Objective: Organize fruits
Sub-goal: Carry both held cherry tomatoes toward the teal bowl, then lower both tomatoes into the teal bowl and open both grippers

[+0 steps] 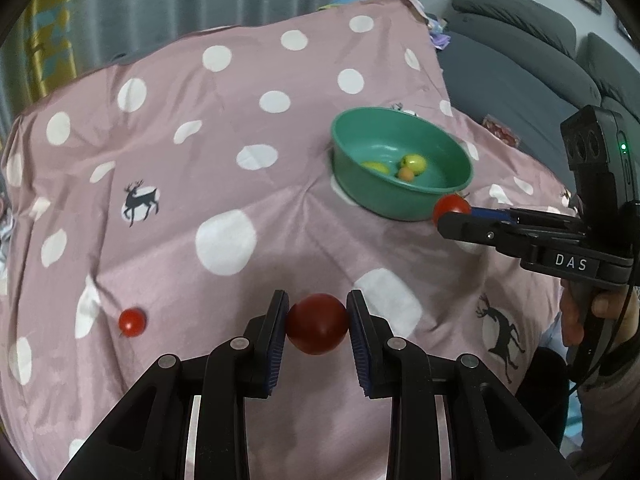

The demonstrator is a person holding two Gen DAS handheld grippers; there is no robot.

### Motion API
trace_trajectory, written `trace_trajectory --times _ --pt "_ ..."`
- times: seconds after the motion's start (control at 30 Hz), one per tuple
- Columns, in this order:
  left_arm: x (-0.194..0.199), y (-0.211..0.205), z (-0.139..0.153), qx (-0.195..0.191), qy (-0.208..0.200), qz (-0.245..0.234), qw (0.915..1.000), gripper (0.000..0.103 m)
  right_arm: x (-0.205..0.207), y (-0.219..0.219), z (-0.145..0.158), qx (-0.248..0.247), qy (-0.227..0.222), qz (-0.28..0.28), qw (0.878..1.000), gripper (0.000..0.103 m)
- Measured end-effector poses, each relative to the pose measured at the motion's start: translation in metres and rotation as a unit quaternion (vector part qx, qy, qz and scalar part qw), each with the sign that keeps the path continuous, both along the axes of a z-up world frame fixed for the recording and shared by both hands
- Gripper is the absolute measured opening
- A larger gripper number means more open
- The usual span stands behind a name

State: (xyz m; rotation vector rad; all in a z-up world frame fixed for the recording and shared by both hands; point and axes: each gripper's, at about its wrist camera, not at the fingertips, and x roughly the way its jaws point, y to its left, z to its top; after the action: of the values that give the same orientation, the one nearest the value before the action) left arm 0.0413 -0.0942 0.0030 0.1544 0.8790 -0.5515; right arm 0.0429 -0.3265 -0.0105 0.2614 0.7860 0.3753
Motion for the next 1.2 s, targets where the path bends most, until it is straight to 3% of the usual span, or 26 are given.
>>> trace_trajectory --times 0.67,0.83,1.03,1.2 --pt "0.022 -0.081 0.019 0.046 -0.043 -0.065 0.9958 0.031 -0.003 -0.059 0.001 0.033 -0.027 -0.059 0.997 0.03" --pt "0.041 -0.108 0.022 0.041 -0.045 -0.079 0.995 0.031 0.003 -0.078 0.006 0.031 -0.04 -0.093 0.994 0.03" --pt "0.068 -0.142 0.023 0.044 -0.054 -0.079 0.9945 0.031 0.023 -0.096 0.014 -0.022 -0.046 -0.159 0.986 0.03" --pt "0.089 -0.163 0.014 0.058 -0.052 -0.078 0.9939 0.031 0.039 -0.107 0.014 -0.044 -0.039 -0.182 0.982 0.03"
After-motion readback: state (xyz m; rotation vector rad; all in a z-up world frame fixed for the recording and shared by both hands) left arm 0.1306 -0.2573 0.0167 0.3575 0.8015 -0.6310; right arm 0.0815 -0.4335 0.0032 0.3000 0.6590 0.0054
